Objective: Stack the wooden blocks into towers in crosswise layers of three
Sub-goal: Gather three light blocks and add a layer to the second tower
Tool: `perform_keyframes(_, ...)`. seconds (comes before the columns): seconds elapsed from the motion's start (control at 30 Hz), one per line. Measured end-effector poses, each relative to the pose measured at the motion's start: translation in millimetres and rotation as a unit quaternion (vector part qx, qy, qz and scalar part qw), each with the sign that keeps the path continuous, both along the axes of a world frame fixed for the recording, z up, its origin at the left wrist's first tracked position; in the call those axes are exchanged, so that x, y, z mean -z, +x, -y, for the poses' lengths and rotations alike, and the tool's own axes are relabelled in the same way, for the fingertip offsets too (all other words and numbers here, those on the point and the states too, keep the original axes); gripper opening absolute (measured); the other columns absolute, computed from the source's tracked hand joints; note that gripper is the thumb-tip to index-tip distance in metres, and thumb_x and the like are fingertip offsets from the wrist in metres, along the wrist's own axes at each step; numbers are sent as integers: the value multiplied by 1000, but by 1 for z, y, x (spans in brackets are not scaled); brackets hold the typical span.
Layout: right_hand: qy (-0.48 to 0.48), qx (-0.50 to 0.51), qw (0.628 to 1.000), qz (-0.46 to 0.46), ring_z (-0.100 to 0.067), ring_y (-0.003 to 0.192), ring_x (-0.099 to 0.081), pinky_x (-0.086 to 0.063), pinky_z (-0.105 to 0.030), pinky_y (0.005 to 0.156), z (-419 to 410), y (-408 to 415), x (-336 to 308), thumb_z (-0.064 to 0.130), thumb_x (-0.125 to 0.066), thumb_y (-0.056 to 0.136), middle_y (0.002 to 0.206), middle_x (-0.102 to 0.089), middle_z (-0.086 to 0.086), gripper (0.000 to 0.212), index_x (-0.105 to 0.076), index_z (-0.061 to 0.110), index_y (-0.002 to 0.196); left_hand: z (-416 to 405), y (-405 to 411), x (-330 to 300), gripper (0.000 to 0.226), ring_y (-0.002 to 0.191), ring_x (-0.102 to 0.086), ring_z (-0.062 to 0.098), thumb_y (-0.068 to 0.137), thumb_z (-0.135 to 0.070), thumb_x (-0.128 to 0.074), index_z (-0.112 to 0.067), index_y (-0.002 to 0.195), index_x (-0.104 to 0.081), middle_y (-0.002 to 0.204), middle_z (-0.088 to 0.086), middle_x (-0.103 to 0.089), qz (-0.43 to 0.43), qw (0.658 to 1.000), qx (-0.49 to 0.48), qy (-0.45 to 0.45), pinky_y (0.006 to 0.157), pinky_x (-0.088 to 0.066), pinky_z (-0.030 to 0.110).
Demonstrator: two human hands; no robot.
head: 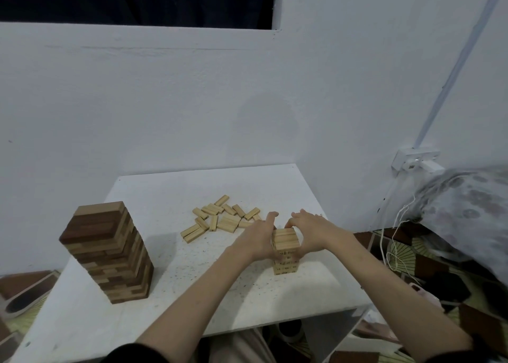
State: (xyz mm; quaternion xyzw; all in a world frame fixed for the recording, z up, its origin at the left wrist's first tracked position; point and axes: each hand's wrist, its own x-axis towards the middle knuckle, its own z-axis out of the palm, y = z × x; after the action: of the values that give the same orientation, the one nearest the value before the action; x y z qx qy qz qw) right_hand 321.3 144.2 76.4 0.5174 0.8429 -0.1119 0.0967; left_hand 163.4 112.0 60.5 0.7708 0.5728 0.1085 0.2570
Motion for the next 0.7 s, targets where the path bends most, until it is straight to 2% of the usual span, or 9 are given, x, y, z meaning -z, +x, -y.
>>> perform_keyframes(0.23,-16,17,1000,-19,-15,114,-43,-35,-31,93,3,0,-4,39,-79,71,121,-48,1,66,-49,23,127,1,2,-1,101,115,-51,24,69,-23,-81,-14,145,-15,125,9,-55,2,1000,1,0,91,-43,33)
perform_keyframes(0.43,-25,6,1000,-17,-16,121,-38,-33,-34,99,4,-3,-7,39,-81,70,126,-47,2,77,-42,26,135,1,-1,-1,105,117,-51,23,66,-20,-84,-13,145,-14,128,7,-55,4,1000,4,-15,92,-44,33)
perform_keyframes(0.7,-16,-5,1000,-7,-17,115,-42,-38,-32,94,1,-10,-3,36,-78,73,120,-48,1,64,-48,24,129,-3,-10,6,115,122,-47,26,60,-24,-88,-15,146,-13,136,9,-49,3,999,-4,-38,98,-43,40)
